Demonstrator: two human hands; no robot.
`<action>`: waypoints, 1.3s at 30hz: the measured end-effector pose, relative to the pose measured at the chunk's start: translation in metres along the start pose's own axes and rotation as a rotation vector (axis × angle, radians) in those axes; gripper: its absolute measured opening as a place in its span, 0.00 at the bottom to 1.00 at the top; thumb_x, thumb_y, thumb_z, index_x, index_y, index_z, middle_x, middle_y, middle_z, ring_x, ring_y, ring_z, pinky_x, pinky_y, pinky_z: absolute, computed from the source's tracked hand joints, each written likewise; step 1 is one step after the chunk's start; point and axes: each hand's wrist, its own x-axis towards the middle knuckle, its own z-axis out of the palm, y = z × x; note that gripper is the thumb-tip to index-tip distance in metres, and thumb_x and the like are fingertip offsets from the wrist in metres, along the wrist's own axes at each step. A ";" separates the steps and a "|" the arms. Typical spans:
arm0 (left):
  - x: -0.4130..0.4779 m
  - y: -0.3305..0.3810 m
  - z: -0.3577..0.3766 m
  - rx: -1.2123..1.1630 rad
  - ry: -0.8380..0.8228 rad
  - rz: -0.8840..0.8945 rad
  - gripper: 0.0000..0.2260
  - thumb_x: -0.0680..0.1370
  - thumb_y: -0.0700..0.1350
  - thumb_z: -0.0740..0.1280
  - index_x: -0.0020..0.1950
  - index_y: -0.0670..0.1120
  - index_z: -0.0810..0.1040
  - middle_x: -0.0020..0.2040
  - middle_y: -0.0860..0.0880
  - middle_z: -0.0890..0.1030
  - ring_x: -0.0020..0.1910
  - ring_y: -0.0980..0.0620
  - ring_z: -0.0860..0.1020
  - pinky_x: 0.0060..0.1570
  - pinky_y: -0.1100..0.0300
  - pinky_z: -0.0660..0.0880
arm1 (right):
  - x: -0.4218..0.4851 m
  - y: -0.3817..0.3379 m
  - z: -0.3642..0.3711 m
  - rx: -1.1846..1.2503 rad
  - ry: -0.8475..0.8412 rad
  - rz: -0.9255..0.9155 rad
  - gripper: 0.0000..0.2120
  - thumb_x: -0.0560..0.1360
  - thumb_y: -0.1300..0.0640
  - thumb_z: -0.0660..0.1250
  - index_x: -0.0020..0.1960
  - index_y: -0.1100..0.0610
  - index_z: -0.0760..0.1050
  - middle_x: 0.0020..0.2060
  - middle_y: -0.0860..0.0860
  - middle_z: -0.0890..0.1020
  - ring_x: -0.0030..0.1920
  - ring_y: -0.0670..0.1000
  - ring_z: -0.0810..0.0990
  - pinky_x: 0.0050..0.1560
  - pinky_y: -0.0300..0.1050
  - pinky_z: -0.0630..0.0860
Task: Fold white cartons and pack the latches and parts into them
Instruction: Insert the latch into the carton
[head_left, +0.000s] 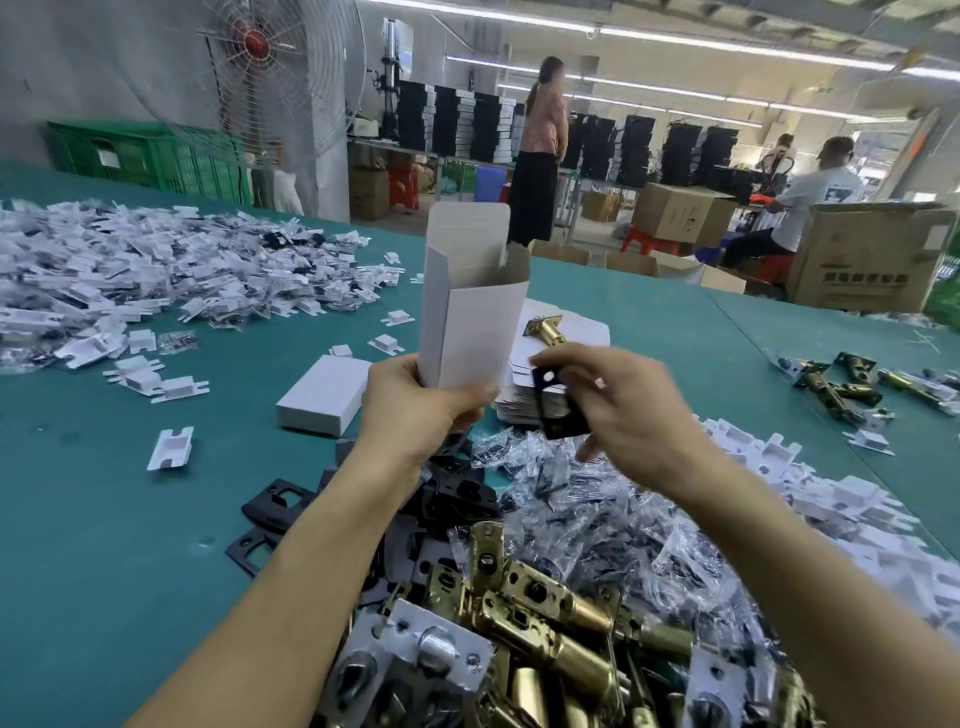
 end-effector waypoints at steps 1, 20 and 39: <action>-0.001 0.000 0.000 0.019 -0.015 -0.010 0.12 0.64 0.36 0.82 0.43 0.44 0.84 0.42 0.45 0.86 0.42 0.41 0.86 0.48 0.48 0.84 | -0.002 -0.005 -0.011 0.056 0.065 0.004 0.14 0.83 0.63 0.59 0.59 0.50 0.79 0.48 0.48 0.79 0.33 0.47 0.84 0.27 0.42 0.80; -0.014 0.002 0.006 0.169 -0.413 -0.041 0.12 0.66 0.32 0.80 0.48 0.38 0.85 0.44 0.43 0.86 0.41 0.47 0.85 0.40 0.59 0.81 | 0.015 -0.058 -0.055 -0.224 0.203 -0.418 0.07 0.72 0.62 0.76 0.49 0.54 0.86 0.40 0.45 0.85 0.43 0.44 0.81 0.44 0.39 0.77; -0.015 -0.002 0.007 0.199 -0.420 -0.051 0.11 0.66 0.33 0.80 0.46 0.40 0.85 0.44 0.41 0.86 0.41 0.45 0.84 0.45 0.50 0.84 | 0.037 -0.068 -0.047 -0.697 -0.180 -0.205 0.16 0.74 0.65 0.66 0.54 0.47 0.84 0.50 0.55 0.84 0.50 0.60 0.81 0.50 0.53 0.80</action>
